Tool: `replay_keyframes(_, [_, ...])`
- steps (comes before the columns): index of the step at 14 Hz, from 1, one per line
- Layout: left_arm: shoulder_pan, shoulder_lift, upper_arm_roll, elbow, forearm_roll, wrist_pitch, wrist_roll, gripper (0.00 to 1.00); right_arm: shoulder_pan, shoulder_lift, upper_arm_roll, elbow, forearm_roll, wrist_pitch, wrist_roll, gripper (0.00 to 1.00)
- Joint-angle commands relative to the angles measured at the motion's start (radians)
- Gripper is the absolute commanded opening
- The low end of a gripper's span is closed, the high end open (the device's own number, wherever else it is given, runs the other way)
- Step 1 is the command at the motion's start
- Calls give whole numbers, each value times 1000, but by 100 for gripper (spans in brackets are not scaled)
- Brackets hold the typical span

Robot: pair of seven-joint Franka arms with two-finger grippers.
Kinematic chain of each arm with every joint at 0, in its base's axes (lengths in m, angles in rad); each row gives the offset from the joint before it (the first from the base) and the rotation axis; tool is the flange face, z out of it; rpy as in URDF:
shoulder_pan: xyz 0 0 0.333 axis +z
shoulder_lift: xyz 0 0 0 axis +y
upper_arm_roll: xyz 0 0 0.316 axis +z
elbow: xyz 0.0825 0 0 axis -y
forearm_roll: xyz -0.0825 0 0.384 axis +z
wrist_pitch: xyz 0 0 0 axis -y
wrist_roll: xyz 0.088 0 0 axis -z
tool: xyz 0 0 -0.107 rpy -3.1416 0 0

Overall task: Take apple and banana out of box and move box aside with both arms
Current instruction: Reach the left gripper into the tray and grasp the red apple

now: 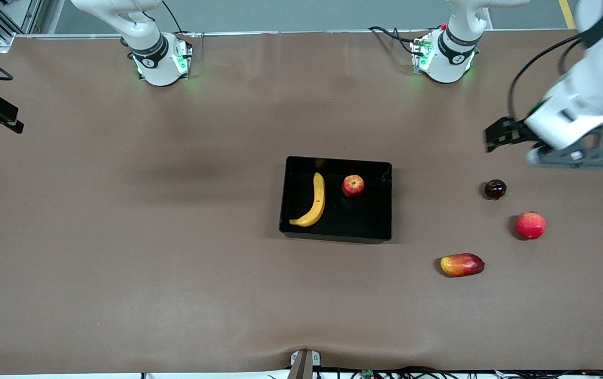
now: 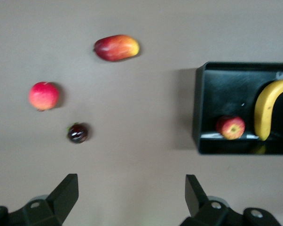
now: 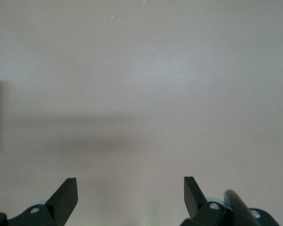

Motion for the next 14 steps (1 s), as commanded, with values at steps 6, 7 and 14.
replay_keyframes(6, [-262, 184, -14, -124, -6, 350, -315, 100, -13, 14, 4, 9, 19, 0, -10, 100])
replay_keyframes(7, [-296, 219, -14, -124, -3, 387, -366, 100, -13, 14, 4, 11, 17, 0, -10, 100])
replay_keyframes(14, [-440, 394, -11, -135, 77, 495, -612, 100, -12, 14, 4, 9, 19, 0, -10, 100])
